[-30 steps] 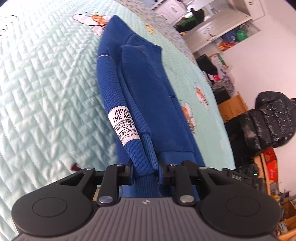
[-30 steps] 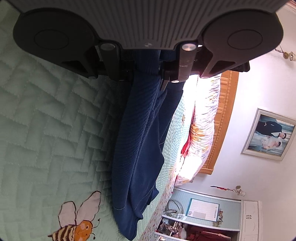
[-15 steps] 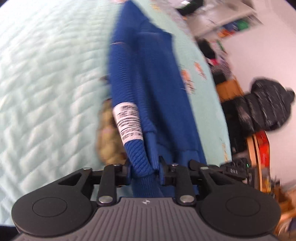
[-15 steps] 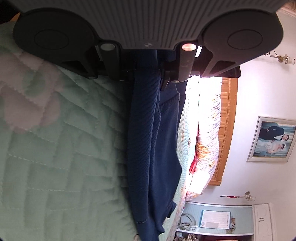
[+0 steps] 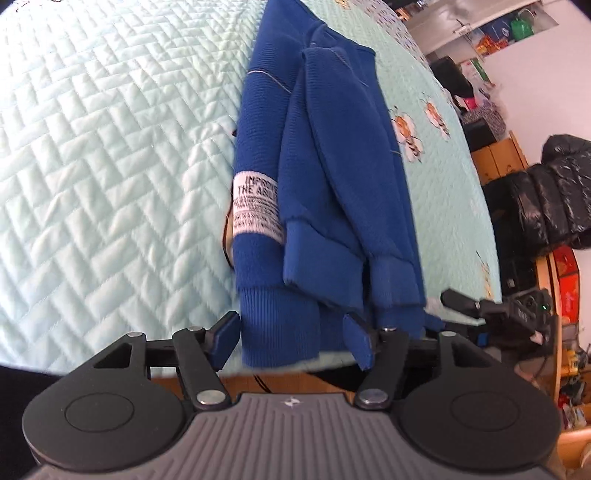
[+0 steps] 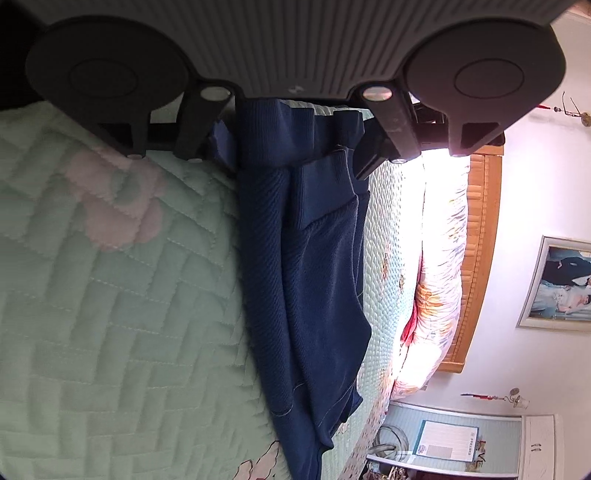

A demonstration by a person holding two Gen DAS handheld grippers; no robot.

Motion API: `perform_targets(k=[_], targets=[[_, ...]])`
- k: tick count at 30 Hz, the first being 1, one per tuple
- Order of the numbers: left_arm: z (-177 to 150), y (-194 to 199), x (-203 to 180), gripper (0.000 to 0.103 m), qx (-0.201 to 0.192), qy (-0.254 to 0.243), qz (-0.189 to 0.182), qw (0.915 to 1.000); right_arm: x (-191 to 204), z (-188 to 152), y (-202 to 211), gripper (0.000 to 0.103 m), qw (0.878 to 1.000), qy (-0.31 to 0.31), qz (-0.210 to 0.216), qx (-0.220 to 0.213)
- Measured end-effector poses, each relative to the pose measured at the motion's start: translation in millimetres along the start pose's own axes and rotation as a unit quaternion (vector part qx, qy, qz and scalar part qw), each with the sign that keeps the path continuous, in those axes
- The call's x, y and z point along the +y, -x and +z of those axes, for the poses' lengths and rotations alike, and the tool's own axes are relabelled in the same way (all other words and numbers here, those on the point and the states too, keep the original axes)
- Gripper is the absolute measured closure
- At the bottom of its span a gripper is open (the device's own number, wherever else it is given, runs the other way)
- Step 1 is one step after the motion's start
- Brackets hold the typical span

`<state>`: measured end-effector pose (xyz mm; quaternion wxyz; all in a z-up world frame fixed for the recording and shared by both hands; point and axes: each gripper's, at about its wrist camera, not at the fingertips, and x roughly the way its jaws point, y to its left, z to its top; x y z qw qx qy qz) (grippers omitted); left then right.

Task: Fold clothes

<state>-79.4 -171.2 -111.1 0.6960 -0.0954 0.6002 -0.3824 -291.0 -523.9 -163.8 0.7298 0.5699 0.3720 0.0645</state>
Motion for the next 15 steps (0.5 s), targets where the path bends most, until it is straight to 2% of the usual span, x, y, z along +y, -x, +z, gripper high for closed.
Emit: perform_targets(k=[4,7,10,14,15], targets=[[0.4,29.5,-9.1,0.041,-0.039,-0.026,-0.034,0.9983,-7.1,6.3,28.4,0.035,0.998,-0.029,0.012,-0.054],[15.1,43.5,-21.2,0.041,-0.077,-0.034,-0.07,0.994,5.0,18.9,40.8,0.035,0.996,0.003,0.023,-0.088],[39.5,33.7,-39.1,0.041,-0.098,-0.05,-0.084,0.9903,23.0,37.3,28.7,0.036,0.994,0.039,0.051,-0.09],[76.0,9.5,-52.0,0.041,-0.118,-0.049,-0.076,0.9888,44.8,67.1,-2.7,0.048,0.992,0.08,0.064,-0.079],[85.6,0.8,-50.9,0.041,-0.117,-0.036,-0.077,0.9895,48.7,74.6,-13.1,0.058,0.992,0.081,0.063,-0.076]])
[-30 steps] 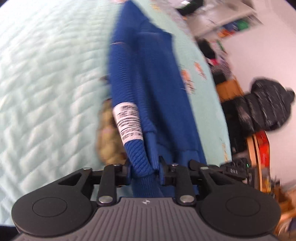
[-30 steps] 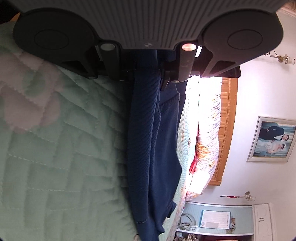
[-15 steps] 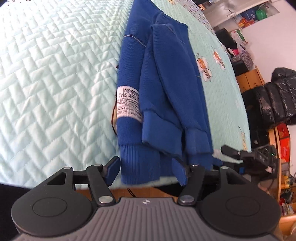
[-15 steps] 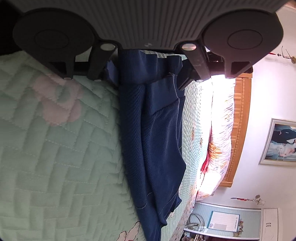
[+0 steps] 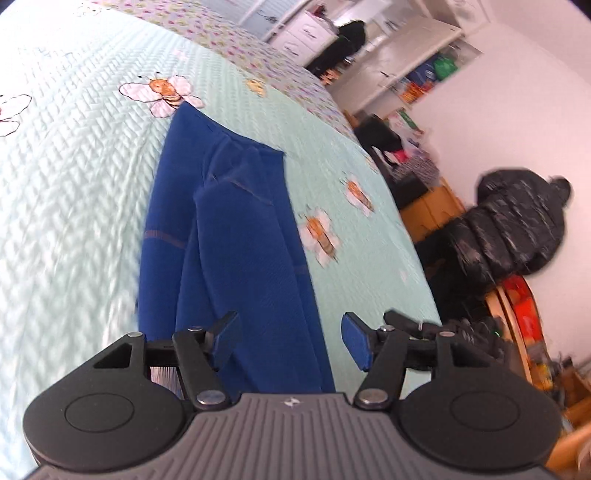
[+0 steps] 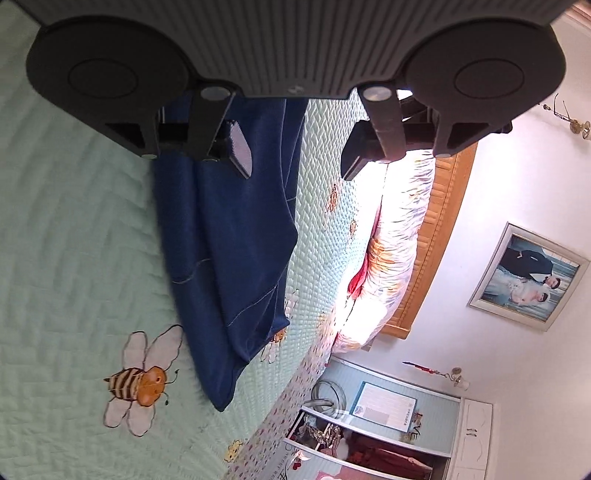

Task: Fold clothes

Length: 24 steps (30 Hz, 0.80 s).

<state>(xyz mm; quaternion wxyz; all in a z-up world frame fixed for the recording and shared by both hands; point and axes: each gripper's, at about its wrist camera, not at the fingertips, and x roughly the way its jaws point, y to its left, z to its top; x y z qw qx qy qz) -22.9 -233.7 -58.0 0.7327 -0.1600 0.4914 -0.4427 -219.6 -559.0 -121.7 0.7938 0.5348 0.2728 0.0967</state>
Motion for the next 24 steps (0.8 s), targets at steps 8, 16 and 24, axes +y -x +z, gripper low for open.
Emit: perform_targets(k=[8,16,24], targets=[[44.1,-65.6,12.9,0.041,0.026,0.017,0.013,0.9994,2.8,29.8,-75.4,0.073,0.999,-0.016,-0.011,0.039],[45.5,-101.0,66.6,0.053,0.066,0.079,0.043,0.9937,-41.6,31.3,-111.5,0.095,0.994,-0.064,-0.056,0.073],[47.1,-97.1,68.1,0.054,0.074,0.072,0.038,0.9939,-42.2,26.3,-112.8,0.103,0.992,-0.034,-0.085,0.083]])
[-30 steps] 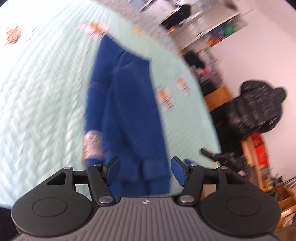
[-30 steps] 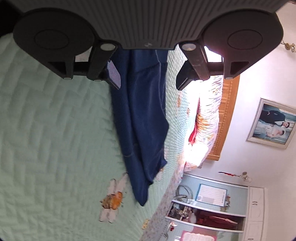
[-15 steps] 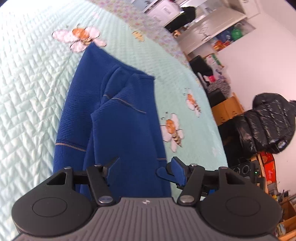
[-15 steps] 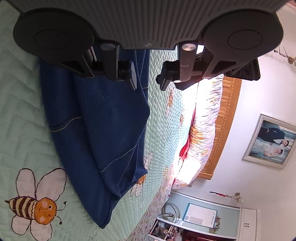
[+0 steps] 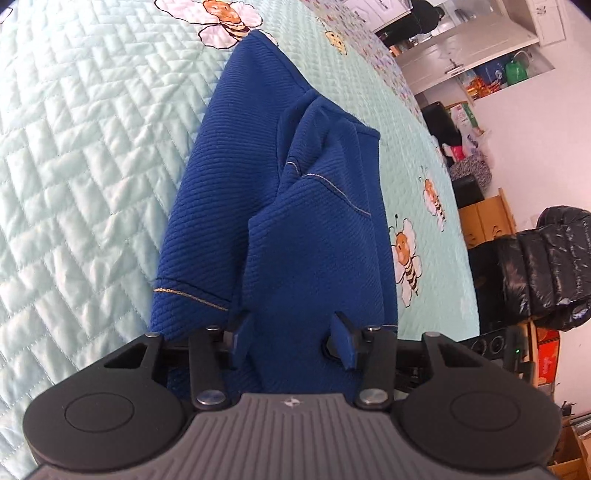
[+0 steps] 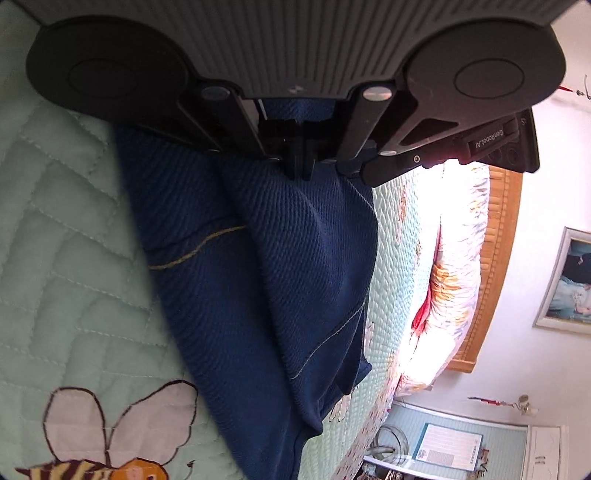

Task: Fold clothes

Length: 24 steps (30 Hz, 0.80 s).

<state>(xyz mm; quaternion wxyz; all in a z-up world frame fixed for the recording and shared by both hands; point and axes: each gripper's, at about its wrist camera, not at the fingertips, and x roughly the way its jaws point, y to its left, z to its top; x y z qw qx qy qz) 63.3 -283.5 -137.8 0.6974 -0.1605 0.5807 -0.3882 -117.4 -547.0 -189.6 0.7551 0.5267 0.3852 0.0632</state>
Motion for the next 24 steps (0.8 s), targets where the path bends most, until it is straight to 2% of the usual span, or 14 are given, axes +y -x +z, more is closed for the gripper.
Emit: perform_targets(k=[4,9,10,12,17,18,22,24], targets=[[3.2,-3.2,2.4,0.054,0.007,0.002,0.001,1.0,-11.5,4.1,3.7,0.103,1.0,-0.012,0.016,0.013],[4.1,-4.4,6.8,0.06,0.009,-0.001,0.0,1.0,-16.3,4.2,17.3,0.103,0.999,-0.031,0.018,0.007],[3.9,-4.3,6.8,0.06,0.009,-0.001,0.0,1.0,-11.5,3.9,19.5,0.103,1.0,-0.026,0.016,0.004],[4.2,-4.6,5.7,0.059,0.009,0.0,0.003,1.0,-2.0,3.3,23.9,0.097,1.0,-0.017,0.011,-0.002],[7.7,1.2,-4.2,0.058,0.01,0.005,0.013,0.9999,29.7,17.5,5.3,0.097,0.999,0.036,0.008,0.013],[7.9,6.4,-7.9,0.057,0.003,0.002,0.007,1.0,35.1,20.7,2.0,0.097,0.999,0.045,0.007,0.015],[10.7,21.1,-16.2,0.054,-0.024,-0.003,-0.062,0.9978,42.0,34.1,-7.8,0.097,0.998,0.056,0.004,0.021],[12.7,11.7,-12.7,0.053,-0.018,-0.006,-0.06,0.998,43.4,38.2,-12.0,0.097,0.998,0.057,0.005,0.027]])
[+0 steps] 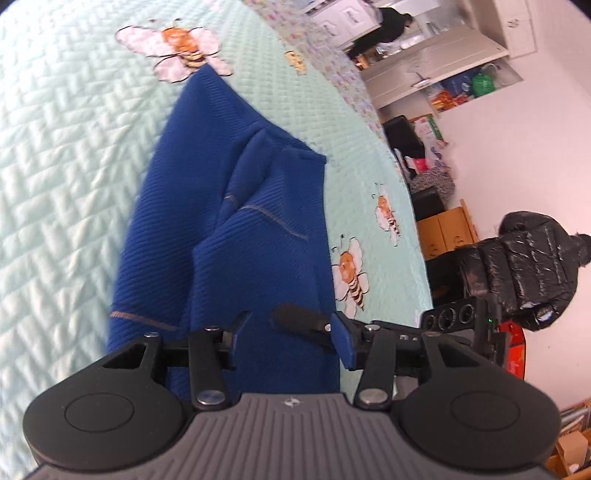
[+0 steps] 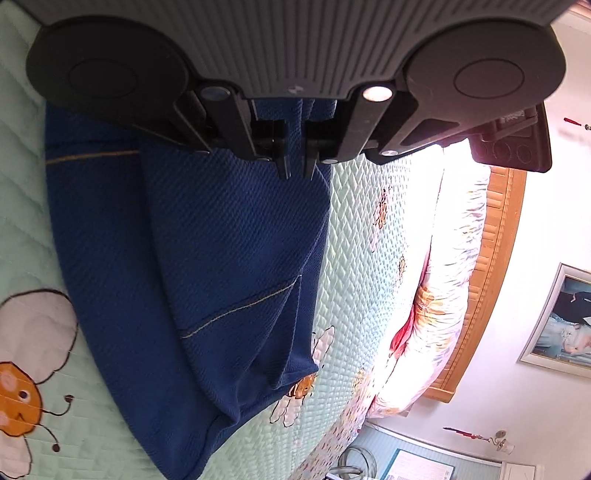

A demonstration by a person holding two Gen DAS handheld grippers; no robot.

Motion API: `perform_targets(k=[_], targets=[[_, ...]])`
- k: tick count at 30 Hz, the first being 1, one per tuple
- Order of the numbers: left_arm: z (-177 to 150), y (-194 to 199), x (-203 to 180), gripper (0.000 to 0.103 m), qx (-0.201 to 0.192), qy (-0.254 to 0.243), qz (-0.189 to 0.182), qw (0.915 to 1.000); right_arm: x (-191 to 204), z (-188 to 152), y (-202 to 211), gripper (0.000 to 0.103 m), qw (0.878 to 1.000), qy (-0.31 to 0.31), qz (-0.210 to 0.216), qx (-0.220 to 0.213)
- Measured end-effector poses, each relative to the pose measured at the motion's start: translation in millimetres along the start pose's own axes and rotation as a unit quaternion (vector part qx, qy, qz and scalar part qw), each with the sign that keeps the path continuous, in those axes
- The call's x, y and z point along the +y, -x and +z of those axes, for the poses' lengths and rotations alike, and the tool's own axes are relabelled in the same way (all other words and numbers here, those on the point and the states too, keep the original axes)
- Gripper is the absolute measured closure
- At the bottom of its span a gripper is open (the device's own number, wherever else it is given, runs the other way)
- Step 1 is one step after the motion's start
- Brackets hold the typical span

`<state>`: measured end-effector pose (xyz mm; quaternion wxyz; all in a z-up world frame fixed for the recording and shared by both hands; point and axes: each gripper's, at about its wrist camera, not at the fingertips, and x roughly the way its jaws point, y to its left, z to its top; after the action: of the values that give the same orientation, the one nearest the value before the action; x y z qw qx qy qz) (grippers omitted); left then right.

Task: Fold clothes

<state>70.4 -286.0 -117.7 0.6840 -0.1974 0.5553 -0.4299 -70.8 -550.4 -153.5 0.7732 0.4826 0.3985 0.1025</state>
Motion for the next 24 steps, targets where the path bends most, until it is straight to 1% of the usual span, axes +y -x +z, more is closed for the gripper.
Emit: perform_targets(k=[2,3,4,5,6,7,9,13,18,21,23,24], targets=[[-0.3,-17.7,15.3,0.053,0.024,0.011,0.017,0.9995,-6.6,0.5,-7.3,0.096,1.0,-0.008,-0.01,0.009],[-0.5,-26.5,23.0,0.064,0.036,0.016,0.026,0.9989,-12.5,0.7,-11.6,0.1,1.0,-0.013,-0.021,0.015],[-1.0,-29.8,31.2,0.081,0.041,0.027,0.028,0.9984,-18.9,-1.3,-13.7,0.103,0.999,-0.012,-0.03,0.019],[-1.7,-28.6,40.0,0.1,0.039,0.042,0.026,0.998,-25.3,-3.2,-15.8,0.103,0.999,-0.01,-0.04,0.023],[-2.3,-27.4,48.8,0.1,0.038,0.058,0.023,0.9974,-29.6,-4.8,-13.3,0.103,0.999,-0.014,-0.027,0.02],[-2.9,-25.4,54.6,0.1,0.036,0.066,0.019,0.997,-31.6,-5.6,-10.2,0.103,0.999,-0.013,-0.024,0.021],[-2.6,-22.7,52.7,0.1,0.037,0.053,0.025,0.9976,-34.6,-6.3,-4.6,0.103,0.999,-0.009,-0.023,0.023],[-0.6,-20.2,44.1,0.1,0.039,0.021,0.044,0.998,-44.6,-6.5,8.0,0.103,0.999,-0.022,-0.02,0.016],[1.4,-23.9,41.9,0.1,0.038,0.017,0.053,0.9977,-57.0,-4.2,20.8,0.103,0.999,-0.045,-0.014,-0.006],[0.6,-24.8,43.2,0.1,0.036,0.016,0.056,0.9977,-71.1,-12.9,41.4,0.103,0.998,-0.063,-0.01,-0.021],[0.4,-25.8,42.3,0.1,0.035,0.013,0.057,0.9977,-77.8,-17.2,53.9,0.103,0.997,-0.068,-0.014,-0.031],[0.7,-26.3,42.3,0.1,0.036,0.013,0.058,0.9976,-81.2,-17.9,58.9,0.103,0.997,-0.07,-0.023,-0.036]])
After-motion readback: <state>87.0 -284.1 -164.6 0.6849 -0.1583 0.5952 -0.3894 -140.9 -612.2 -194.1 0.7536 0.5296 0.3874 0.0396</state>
